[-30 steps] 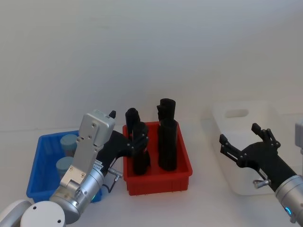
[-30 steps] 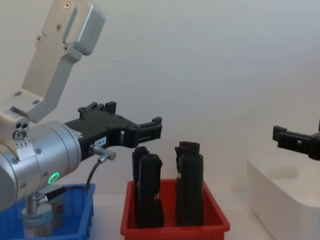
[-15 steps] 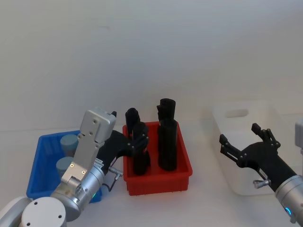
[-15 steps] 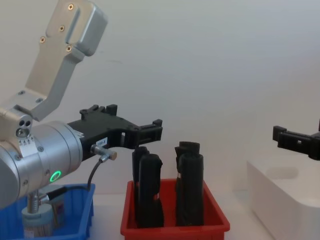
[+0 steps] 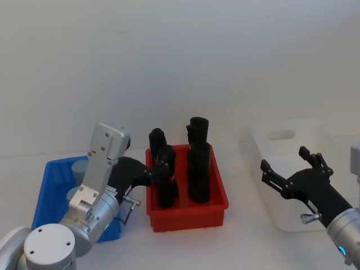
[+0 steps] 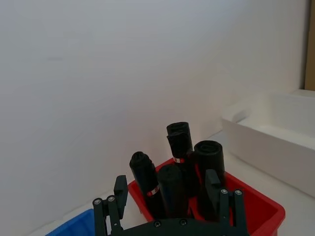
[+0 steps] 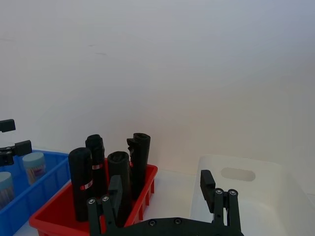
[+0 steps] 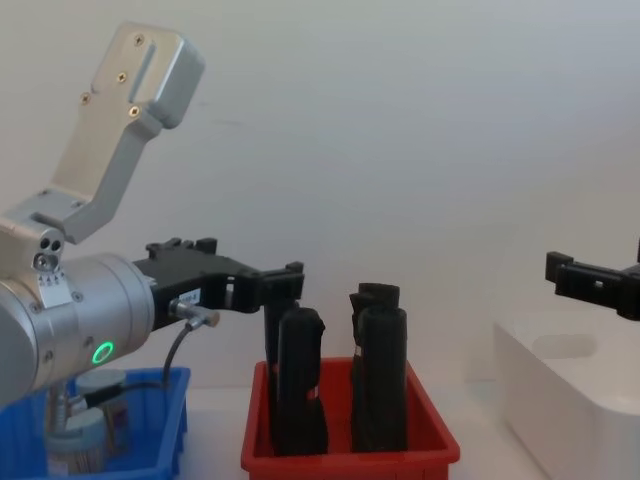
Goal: Pick the cotton swabs from the blue box and place them into the white box.
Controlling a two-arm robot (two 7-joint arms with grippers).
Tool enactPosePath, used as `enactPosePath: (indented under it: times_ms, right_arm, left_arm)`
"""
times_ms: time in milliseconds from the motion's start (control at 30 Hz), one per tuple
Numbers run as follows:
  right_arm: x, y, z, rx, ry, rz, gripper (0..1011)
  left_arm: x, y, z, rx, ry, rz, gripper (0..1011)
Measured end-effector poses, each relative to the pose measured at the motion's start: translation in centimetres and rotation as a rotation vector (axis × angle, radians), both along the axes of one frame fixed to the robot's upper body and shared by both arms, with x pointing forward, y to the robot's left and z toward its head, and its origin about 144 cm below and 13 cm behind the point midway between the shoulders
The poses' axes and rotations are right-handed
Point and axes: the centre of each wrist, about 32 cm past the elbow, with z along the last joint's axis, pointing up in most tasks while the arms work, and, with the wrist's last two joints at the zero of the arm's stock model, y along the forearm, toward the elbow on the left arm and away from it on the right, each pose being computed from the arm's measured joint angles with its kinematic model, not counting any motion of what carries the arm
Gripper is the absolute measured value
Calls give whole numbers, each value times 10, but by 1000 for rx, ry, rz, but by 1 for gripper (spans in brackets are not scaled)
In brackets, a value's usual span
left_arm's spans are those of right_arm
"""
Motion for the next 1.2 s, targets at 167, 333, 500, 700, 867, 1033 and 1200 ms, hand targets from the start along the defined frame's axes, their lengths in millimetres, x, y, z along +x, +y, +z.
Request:
enactPosePath:
  times_ms: [167,333,500,700,867,1033,1200]
  right_arm:
    - [0,0,0,0,0,0,1001]
    - [0,0,0,0,0,0,1001]
    - [0,0,0,0,0,0,1001]
    - [0,0,0,0,0,0,1001]
    - [0,0,0,0,0,0,1001]
    - [0,0,0,0,0,0,1002]
    - [0,0,0,0,0,0,1001]
  left_arm:
    - [5,5,-1,-12,39,33,999]
    - [10,12,-4,-30,82,72,1000]
    - [14,19,-6,-47,119,104,999]
    - [20,28,-10,-67,166,149,1000]
    - [23,34,-13,-75,193,178,999]
    - [27,41,-16,-81,220,212,999]
    - [29,47,-19,-79,243,239,1000]
